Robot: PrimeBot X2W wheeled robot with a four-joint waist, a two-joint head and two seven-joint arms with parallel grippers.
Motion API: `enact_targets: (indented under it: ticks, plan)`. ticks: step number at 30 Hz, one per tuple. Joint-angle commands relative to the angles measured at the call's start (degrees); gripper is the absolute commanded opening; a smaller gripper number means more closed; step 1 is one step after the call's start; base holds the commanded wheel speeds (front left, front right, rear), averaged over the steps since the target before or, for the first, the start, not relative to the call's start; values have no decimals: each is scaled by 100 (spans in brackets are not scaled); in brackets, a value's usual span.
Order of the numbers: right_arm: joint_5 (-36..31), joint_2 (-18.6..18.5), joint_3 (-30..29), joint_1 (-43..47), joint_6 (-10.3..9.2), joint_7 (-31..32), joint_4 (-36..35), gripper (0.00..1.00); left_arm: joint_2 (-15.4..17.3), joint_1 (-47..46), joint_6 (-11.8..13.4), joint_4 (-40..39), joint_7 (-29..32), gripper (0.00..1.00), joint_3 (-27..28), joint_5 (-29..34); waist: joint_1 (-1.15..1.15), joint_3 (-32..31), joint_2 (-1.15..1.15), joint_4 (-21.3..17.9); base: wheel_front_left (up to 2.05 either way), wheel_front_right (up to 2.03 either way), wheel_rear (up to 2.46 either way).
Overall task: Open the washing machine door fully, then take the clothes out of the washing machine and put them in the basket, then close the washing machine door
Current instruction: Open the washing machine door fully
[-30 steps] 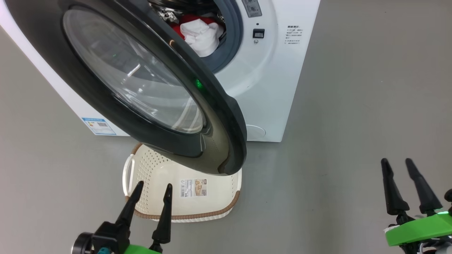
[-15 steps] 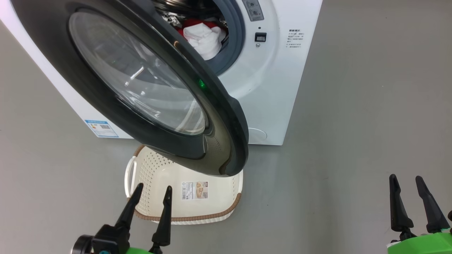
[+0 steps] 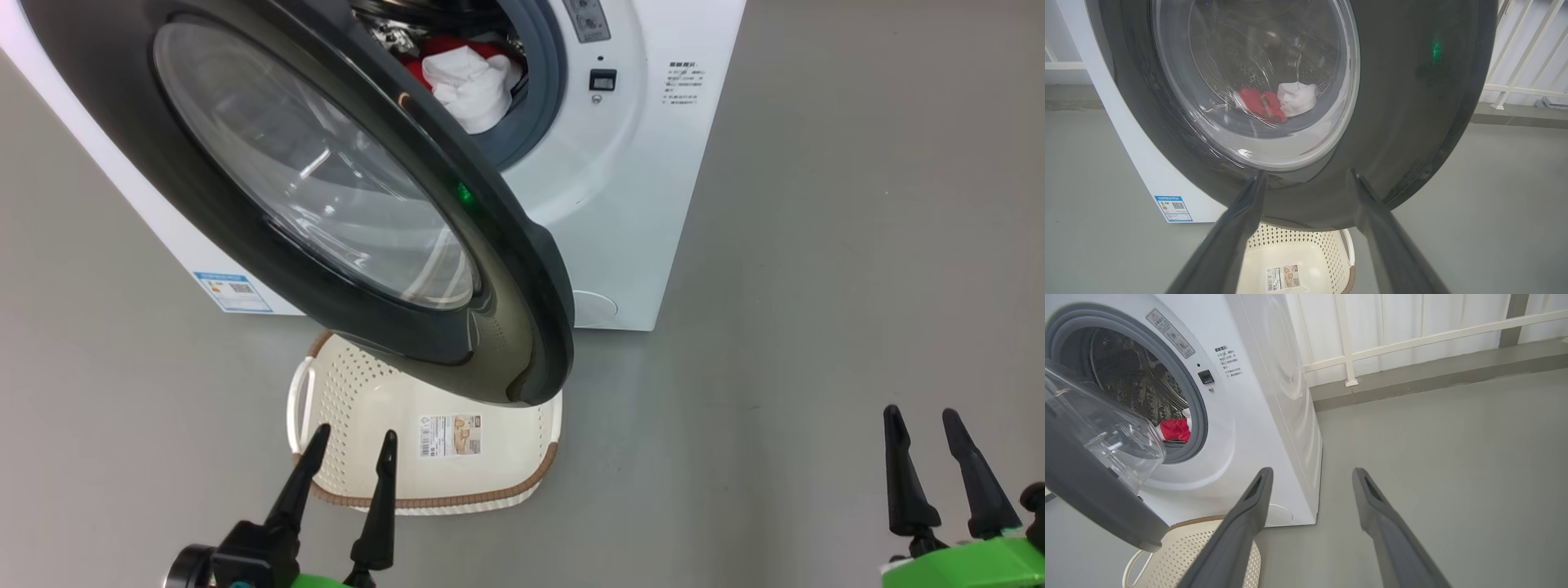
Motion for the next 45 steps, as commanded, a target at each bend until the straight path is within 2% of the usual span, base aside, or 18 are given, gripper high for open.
enact_targets:
  ticks: [1, 2, 3, 4, 5, 6, 13, 18, 31, 37, 40, 45]
  plan:
    - [141, -99, 212, -208, 37, -37, -208, 100, 62, -31, 39, -167, -69, 100, 179, 13, 0, 13, 0, 8, 0, 0, 0]
    - [225, -121, 303, -262, 37, -37, -245, 100, 62, -34, 47, -172, -69, 100, 173, 9, 0, 18, 0, 9, 0, 0, 0]
    - [326, -145, 392, -333, 37, -37, -293, 69, 62, -36, 55, -179, -69, 100, 168, 4, 0, 22, 0, 9, 0, 0, 0]
    - [431, -176, 467, -418, 37, -37, -345, 42, 62, -37, 64, -185, -69, 100, 160, -3, 0, 25, 0, 10, 0, 0, 0]
    - [560, -200, 546, -513, 37, -37, -390, 19, 62, -35, 75, -192, -69, 100, 147, -10, 0, 27, 0, 12, 0, 0, 0]
    - [705, -233, 638, -619, 37, -37, -434, 0, 62, -34, 85, -197, -69, 100, 133, -17, 0, 27, 0, 16, 0, 0, 0]
    - [1411, -619, 1330, -1366, 37, -37, -598, 0, 62, -54, 107, -198, -69, 100, 34, -66, 0, 45, 0, 97, 0, 0, 0]
    - [2359, -972, 2053, -2061, 37, -37, -618, 0, 62, -102, 128, -215, -69, 100, -80, -127, 0, 118, 0, 234, 0, 0, 0]
    - [4990, -2508, 4609, -4060, 37, 104, -671, 0, 62, -285, 216, -218, -69, 100, -347, -335, 0, 441, 0, 581, 0, 0, 0]
    - [6376, -2899, 4995, -4675, 37, 1129, -686, 0, 62, -420, 247, -239, -69, 100, -501, -428, 0, 666, 0, 712, 0, 0, 0]
    - [7230, -2975, 4816, -4902, 37, 2145, -526, 0, 62, -525, 267, -242, -69, 100, -605, -481, 0, 802, 0, 797, 0, 0, 0]
    - [7919, -2932, 4470, -5059, 37, 3465, -157, 0, 62, -579, 308, -259, -69, 100, -693, -523, 0, 899, 0, 871, 0, 0, 0]
